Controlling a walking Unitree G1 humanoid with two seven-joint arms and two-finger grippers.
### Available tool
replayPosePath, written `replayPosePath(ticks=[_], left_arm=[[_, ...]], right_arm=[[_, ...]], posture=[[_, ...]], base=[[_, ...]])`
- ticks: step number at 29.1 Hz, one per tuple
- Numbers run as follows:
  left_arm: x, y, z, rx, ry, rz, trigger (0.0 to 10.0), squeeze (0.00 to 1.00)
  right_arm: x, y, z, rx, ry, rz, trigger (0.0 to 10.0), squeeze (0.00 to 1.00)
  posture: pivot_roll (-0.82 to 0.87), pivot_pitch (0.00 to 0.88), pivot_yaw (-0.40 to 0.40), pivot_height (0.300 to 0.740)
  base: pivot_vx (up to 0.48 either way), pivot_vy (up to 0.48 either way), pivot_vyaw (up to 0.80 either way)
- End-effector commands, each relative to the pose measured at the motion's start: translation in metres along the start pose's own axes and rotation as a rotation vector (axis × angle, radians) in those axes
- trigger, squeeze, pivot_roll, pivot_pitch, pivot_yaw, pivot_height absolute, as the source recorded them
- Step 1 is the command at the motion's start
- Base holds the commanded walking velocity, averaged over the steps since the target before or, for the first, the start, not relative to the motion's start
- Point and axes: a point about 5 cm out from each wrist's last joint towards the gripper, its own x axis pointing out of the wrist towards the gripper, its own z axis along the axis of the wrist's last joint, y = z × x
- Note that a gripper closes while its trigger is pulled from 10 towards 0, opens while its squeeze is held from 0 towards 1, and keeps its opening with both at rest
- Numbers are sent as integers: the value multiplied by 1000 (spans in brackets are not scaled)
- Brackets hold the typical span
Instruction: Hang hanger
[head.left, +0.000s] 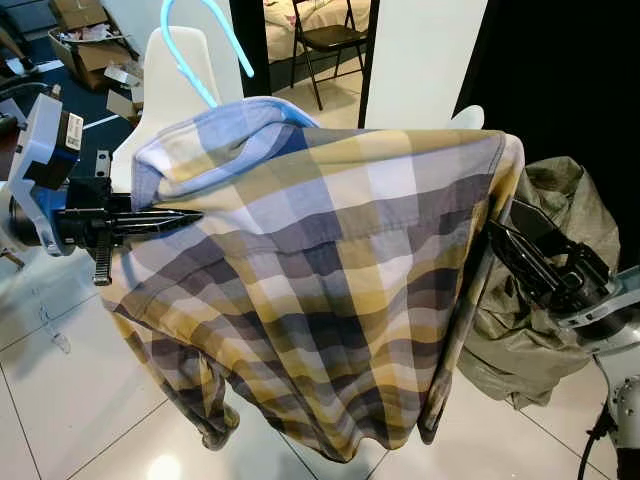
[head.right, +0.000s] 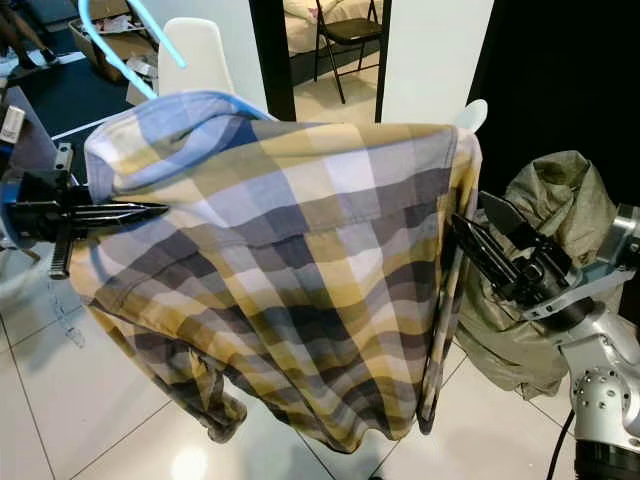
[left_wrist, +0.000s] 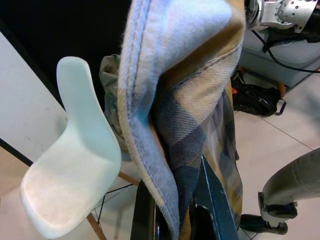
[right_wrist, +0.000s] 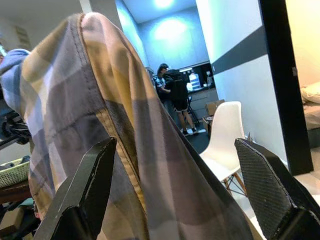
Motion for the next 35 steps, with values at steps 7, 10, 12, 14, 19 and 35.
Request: replayPosePath(ticks=[7,10,12,14,19,35], left_arm=[[-3,0,8,23,-33,4,10000,0],[-3,0,8,22,-34,3,10000,0],[-2,0,8,21,-35,2,10000,0],[-2,0,8,21,-37,1,10000,0],[0,-2,8,18,-46,-5,10000,0],[3,-3,5,5,-55,-9,10000,0]], right_arm=[[4,7,-4,-4,49,25,9333,0],[5,7,-4,-3,52,26,0,0],[6,7,-5,-3,53,27,0,0],[6,8,-6,-1,57,29,0,0],[7,7,-9,4,72,23,0,0],[11,11,-14,22,87,33,0,0]], posture=[[-32,117,63,740],[-32,117,63,740],[-32,117,63,740],[-32,119,62,740],[-32,119,62,740],[-34,120,64,740]], base=[[0,0,0],[0,0,0],[0,0,0],[0,0,0],[0,0,0],[0,0,0]])
